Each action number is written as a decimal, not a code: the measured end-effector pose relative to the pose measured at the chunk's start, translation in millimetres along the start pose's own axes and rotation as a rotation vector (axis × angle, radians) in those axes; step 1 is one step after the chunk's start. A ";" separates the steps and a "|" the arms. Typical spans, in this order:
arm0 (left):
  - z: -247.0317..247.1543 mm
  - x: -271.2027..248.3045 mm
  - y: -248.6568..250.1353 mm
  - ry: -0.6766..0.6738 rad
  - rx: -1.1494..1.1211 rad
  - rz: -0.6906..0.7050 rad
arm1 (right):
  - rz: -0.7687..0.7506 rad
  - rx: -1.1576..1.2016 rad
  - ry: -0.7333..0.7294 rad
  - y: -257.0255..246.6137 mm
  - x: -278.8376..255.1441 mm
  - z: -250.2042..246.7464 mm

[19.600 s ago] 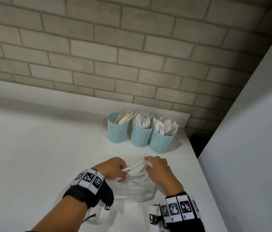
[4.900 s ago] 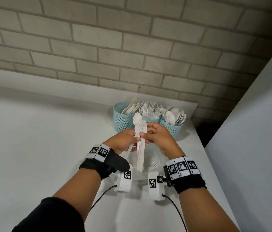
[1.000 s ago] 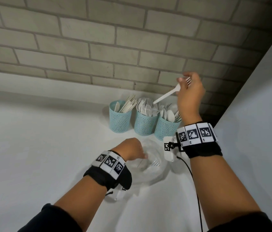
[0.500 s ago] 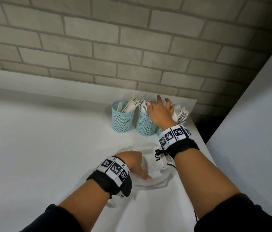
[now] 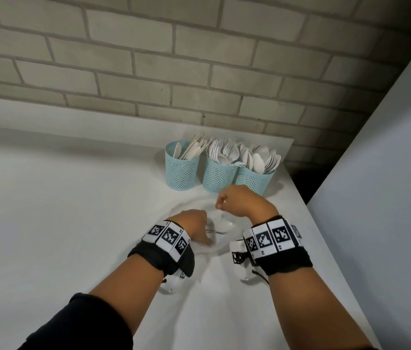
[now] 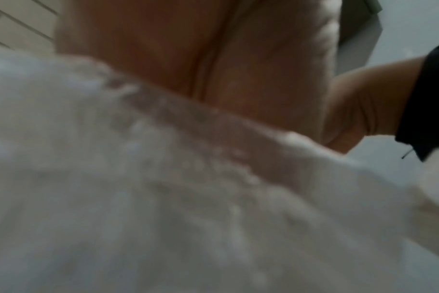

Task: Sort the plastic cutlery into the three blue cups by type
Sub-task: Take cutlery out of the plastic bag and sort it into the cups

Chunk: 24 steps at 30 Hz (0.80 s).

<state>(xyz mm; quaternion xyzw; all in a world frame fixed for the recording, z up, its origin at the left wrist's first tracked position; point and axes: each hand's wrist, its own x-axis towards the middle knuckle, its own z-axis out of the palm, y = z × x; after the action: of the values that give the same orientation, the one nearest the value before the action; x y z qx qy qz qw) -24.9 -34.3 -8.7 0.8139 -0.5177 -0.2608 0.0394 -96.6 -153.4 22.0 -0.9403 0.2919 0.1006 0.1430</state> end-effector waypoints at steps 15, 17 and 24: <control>5.6 13.0 -3.6 -0.009 0.132 0.000 | 0.198 0.126 -0.110 12.6 -15.8 24.8; 5.8 12.8 -7.3 -0.012 0.128 0.006 | 0.174 0.118 -0.123 13.3 -18.4 24.8; 2.6 11.5 -25.5 0.084 0.031 0.110 | 0.163 0.106 -0.122 14.9 -23.0 21.7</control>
<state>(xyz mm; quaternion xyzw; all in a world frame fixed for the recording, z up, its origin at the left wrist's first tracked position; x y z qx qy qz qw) -1.4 -32.0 -23.8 0.7950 -0.5633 -0.2159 0.0629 -126.2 -146.1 4.8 -0.8967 0.3632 0.1532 0.2014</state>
